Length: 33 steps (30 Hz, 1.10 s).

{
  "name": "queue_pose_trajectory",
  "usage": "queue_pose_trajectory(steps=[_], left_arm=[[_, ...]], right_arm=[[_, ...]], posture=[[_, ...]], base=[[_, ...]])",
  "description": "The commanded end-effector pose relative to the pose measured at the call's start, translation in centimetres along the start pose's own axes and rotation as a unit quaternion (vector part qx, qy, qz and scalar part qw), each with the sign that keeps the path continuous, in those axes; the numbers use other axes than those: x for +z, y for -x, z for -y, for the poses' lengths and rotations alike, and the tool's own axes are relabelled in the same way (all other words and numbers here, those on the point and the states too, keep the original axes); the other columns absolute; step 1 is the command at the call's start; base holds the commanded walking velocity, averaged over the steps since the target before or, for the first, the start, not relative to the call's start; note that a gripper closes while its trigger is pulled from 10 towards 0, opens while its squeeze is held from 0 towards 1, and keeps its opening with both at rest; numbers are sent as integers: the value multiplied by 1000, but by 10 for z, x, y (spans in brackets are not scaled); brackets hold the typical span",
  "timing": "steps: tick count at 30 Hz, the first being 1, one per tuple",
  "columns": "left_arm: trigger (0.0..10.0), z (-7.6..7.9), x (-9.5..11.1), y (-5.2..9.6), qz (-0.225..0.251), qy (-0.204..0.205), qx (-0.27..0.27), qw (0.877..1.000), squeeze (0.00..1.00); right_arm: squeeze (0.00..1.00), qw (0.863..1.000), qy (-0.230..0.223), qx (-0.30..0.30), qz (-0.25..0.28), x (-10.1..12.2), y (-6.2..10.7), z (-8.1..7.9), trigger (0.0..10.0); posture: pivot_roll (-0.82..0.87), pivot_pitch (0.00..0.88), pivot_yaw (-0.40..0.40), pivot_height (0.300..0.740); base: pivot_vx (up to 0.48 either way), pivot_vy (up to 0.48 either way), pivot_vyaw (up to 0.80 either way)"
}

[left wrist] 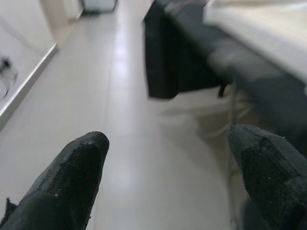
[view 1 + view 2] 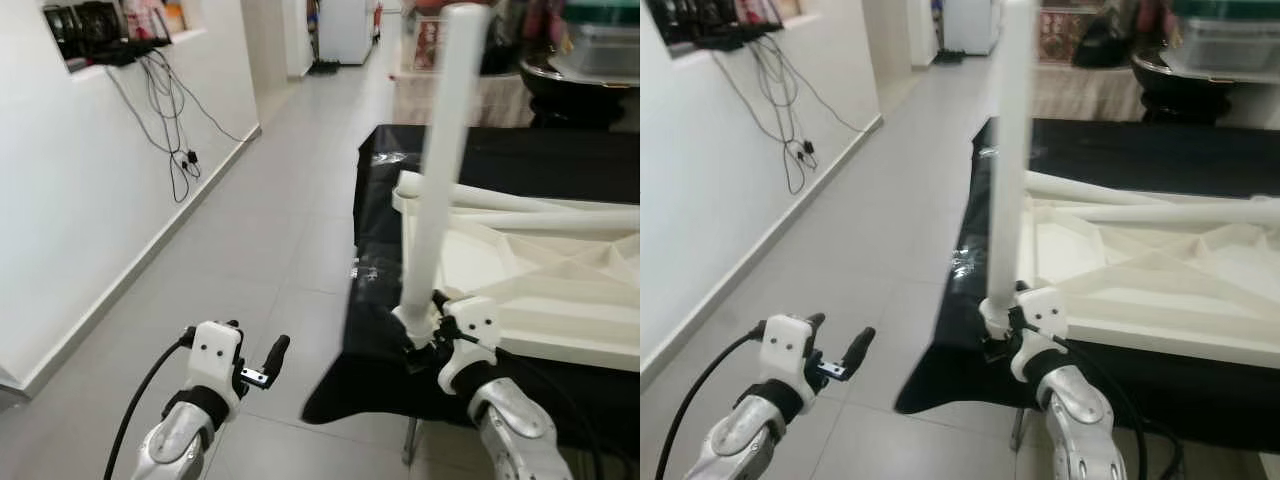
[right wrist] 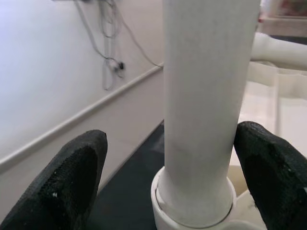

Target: Building children table

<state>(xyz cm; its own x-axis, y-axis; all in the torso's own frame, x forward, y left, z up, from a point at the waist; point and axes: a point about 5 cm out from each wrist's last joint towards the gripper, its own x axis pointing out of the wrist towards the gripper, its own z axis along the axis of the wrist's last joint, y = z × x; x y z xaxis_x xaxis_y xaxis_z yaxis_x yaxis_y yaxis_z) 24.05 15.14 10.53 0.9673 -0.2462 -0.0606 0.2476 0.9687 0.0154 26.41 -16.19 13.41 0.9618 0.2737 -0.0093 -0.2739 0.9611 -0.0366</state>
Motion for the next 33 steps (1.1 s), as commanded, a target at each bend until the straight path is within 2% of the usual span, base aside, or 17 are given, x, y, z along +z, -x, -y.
queue_pose_trajectory(steps=[1,4,8,16,22,25,28,30,33], left_arm=[[10000,1,1,-1,-2,-7,-6,1000,0],[10000,1,0,-1,-2,-6,-7,1000,0],[10000,2,1,-2,1,-1,-7,1000,0],[10000,2,2,-1,4,-3,-8,1000,0],[10000,2,3,-1,8,-4,-9,1000,0],[10000,3,3,0,9,-4,-10,1000,0],[10000,3,3,0,10,-4,-10,1000,0],[10000,4,3,1,10,-6,-11,1000,0],[10000,5,3,2,10,-5,-12,1000,0]], right_arm=[[0,1000,-1,18,-14,-4,-1,-9,10000],[0,999,19,-14,-39,-7,0,-4,10000],[0,998,15,-26,-51,-9,0,1,10000],[0,999,8,-28,-39,-3,-6,7,10000],[0,996,29,-70,-39,3,-8,20,10000],[0,995,33,-95,-16,16,-14,31,10000],[0,995,32,-98,-8,21,-17,33,10000],[0,994,35,-99,18,37,-28,37,10000],[0,995,35,-94,28,43,-34,36,10000]], posture=[[-7,101,20,740],[-7,101,20,740],[-9,105,15,740],[-7,108,15,740],[-7,113,14,740],[2,115,22,740],[3,115,23,740],[10,120,22,740],[13,123,20,740]], base=[[0,480,0],[0,480,0],[0,480,0],[0,0,0],[0,0,0],[0,0,0],[0,0,0],[0,0,0],[0,0,0]])
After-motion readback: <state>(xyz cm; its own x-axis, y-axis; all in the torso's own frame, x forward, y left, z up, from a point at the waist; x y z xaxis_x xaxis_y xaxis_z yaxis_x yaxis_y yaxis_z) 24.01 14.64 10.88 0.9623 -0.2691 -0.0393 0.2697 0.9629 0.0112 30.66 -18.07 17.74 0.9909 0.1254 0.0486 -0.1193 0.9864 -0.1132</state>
